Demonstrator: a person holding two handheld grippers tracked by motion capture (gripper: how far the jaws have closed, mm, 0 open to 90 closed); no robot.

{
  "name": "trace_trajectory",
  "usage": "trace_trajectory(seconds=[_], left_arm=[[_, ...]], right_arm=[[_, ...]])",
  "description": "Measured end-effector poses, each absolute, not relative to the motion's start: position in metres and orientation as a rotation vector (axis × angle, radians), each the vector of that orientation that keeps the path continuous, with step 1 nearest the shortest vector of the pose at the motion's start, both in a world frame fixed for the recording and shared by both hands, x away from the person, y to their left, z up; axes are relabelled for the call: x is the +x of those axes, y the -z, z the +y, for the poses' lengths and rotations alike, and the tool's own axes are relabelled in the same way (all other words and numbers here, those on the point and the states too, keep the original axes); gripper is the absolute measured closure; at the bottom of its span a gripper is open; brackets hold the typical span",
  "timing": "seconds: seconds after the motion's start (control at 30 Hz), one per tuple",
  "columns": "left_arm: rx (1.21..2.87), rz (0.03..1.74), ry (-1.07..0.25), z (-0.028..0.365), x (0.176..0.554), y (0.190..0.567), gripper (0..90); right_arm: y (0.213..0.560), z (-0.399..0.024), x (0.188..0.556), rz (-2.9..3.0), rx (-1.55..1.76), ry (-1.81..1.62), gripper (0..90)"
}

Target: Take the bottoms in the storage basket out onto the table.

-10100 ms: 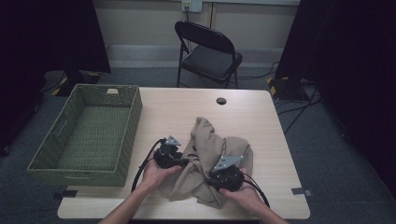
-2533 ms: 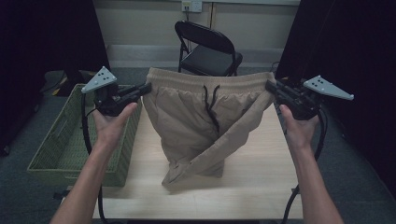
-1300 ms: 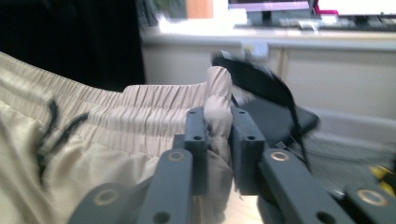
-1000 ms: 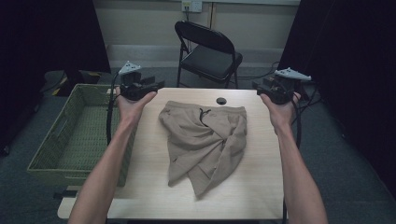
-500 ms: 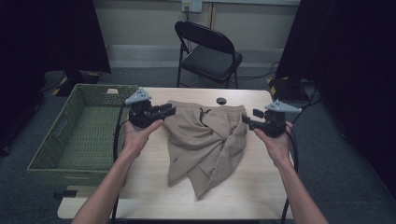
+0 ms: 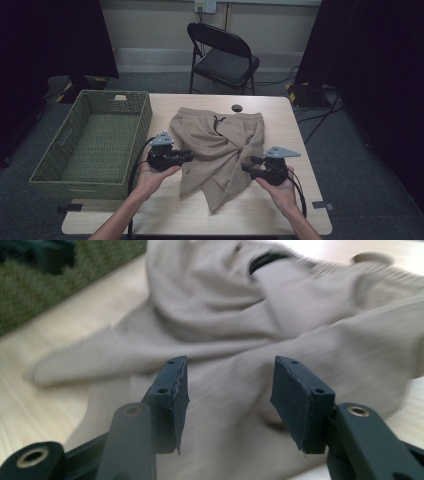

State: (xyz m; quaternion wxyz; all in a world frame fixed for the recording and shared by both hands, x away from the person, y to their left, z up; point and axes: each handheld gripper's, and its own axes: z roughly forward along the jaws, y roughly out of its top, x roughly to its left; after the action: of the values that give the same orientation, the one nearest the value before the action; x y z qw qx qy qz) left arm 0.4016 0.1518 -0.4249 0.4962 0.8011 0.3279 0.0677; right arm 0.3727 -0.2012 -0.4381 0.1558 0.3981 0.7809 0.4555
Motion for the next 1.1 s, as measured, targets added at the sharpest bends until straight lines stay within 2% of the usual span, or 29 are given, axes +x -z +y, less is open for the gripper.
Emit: trace_trajectory(seconds=[0.17,0.27,0.3,0.33,0.37,0.5,0.57,0.67,0.73,0.8,0.83,0.9,0.93,1.03,1.1], left_arm=[[1.977,0.773,-0.122,0.145,0.400,0.436,67.4],[2.025,0.762,-0.119,0.141,0.397,0.443,65.1],[2.030,0.760,-0.115,0.139,0.397,0.445,63.1],[2.032,0.765,-0.104,0.138,0.397,0.447,60.0],[2.042,0.765,-0.102,0.135,0.397,0.448,56.7],[2.077,0.771,-0.104,0.129,0.400,0.459,48.6],[2.093,0.779,-0.094,0.126,0.401,0.466,46.7],[2.141,0.775,-0.087,0.121,0.402,0.475,44.9],[2.171,0.777,-0.106,0.117,0.402,0.479,50.2],[2.184,0.776,-0.114,0.116,0.402,0.480,65.3],[2.215,0.755,-0.131,0.113,0.401,0.482,77.7],[2.194,0.748,-0.116,0.113,0.402,0.480,89.2],[2.193,0.749,-0.123,0.113,0.401,0.479,90.0],[2.187,0.756,-0.122,0.117,0.402,0.476,90.0],[2.178,0.763,-0.123,0.119,0.402,0.476,90.0]], right_arm=[[0.449,-0.186,0.366,2.284,1.084,-1.268,49.0],[0.448,-0.181,0.364,2.348,1.030,-1.296,60.6],[0.449,-0.180,0.364,2.374,1.001,-1.295,60.7],[0.451,-0.178,0.364,2.379,1.008,-1.284,58.1],[0.454,-0.177,0.364,2.369,1.037,-1.269,50.8],[0.464,-0.175,0.369,2.363,1.090,-1.258,44.6],[0.468,-0.174,0.373,2.361,1.123,-1.270,39.1],[0.473,-0.170,0.376,2.376,1.119,-1.252,36.5],[0.478,-0.166,0.377,2.407,1.116,-1.237,35.0],[0.480,-0.164,0.377,2.418,1.107,-1.230,34.4],[0.481,-0.161,0.376,2.420,1.092,-1.244,34.1],[0.483,-0.159,0.375,2.421,1.091,-1.242,34.6],[0.484,-0.159,0.375,2.424,1.087,-1.220,37.5],[0.487,-0.159,0.375,2.425,1.089,-1.146,57.8],[0.487,-0.162,0.376,2.411,1.099,-1.138,75.7]])
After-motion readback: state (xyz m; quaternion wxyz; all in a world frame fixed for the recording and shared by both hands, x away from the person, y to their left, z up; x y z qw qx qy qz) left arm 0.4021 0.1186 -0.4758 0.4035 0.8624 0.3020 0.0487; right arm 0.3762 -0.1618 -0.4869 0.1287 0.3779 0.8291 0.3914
